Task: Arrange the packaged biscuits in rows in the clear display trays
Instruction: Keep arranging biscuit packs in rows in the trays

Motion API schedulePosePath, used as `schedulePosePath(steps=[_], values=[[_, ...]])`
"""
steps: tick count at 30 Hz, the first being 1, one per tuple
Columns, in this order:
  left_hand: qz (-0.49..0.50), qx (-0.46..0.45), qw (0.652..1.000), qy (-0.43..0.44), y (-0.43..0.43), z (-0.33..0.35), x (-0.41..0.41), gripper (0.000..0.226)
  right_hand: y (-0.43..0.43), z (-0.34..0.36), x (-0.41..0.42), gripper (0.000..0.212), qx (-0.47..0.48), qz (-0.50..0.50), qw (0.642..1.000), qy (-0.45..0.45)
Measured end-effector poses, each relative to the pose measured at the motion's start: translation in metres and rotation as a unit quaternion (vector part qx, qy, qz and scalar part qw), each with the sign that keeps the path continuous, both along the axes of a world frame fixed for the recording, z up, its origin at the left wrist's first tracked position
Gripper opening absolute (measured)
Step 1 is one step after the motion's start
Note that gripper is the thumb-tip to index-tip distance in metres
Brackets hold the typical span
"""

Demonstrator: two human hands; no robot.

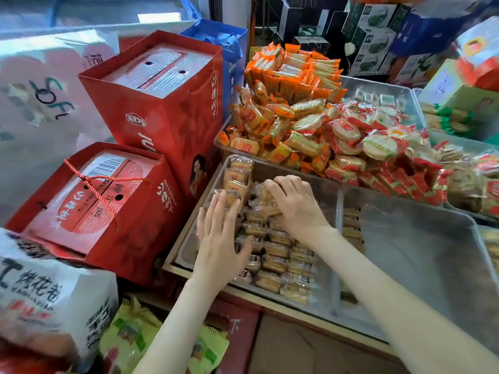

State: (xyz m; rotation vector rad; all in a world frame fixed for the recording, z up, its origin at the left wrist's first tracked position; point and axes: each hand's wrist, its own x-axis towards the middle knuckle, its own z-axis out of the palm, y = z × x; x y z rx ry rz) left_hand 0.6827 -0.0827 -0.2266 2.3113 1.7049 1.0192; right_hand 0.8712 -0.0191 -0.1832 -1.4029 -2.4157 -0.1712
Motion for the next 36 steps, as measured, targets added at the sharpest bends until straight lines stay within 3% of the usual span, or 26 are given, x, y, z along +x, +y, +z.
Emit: schedulePosePath(steps=[1, 3, 5, 7, 8, 11, 15, 20, 22, 25, 32, 36], values=[[-0.05, -0.033, 0.996, -0.066, -0.004, 0.014, 0.002, 0.072, -0.013, 0.018, 0.011, 0.077, -0.028, 0.051, 0.997, 0.041], [-0.158, -0.175, 0.952, -0.194, -0.018, 0.049, 0.009, 0.076, -0.046, 0.058, 0.034, 0.071, -0.19, 0.109, 0.966, 0.139], [-0.245, -0.347, 0.865, -0.268, -0.03, 0.079, 0.018, 0.08, -0.082, 0.094, 0.052, 0.072, -0.364, 0.11, 0.905, 0.19], [-0.3, -0.478, 0.764, -0.313, -0.043, 0.097, 0.029, 0.072, -0.111, 0.112, 0.066, 0.076, -0.44, 0.095, 0.862, 0.231], [-0.302, -0.506, 0.737, -0.332, -0.053, 0.104, 0.038, 0.064, -0.127, 0.117, 0.073, 0.08, -0.453, 0.072, 0.845, 0.274], [-0.245, -0.506, 0.703, -0.434, -0.081, 0.114, 0.066, 0.042, -0.166, 0.122, 0.081, 0.078, -0.415, -0.067, 0.782, 0.46], [-0.203, -0.495, 0.669, -0.517, -0.119, 0.127, 0.105, 0.042, -0.214, 0.112, 0.09, 0.034, -0.35, -0.202, 0.722, 0.561], [-0.184, -0.489, 0.682, -0.512, -0.155, 0.138, 0.129, 0.043, -0.26, 0.124, 0.121, 0.043, -0.378, -0.144, 0.595, 0.694], [-0.167, -0.493, 0.692, -0.501, -0.165, 0.142, 0.133, 0.036, -0.277, 0.13, 0.136, 0.044, -0.356, -0.129, 0.577, 0.724], [-0.131, -0.476, 0.735, -0.464, -0.177, 0.148, 0.137, 0.028, -0.298, 0.135, 0.15, 0.045, -0.328, -0.108, 0.605, 0.718], [-0.209, -0.438, 0.793, -0.367, -0.203, 0.159, 0.142, 0.08, -0.321, 0.132, 0.136, 0.042, -0.302, -0.088, 0.71, 0.631], [-0.188, -0.329, 0.897, -0.228, -0.213, 0.167, 0.141, 0.059, -0.327, 0.132, 0.138, 0.04, -0.327, -0.093, 0.764, 0.548]])
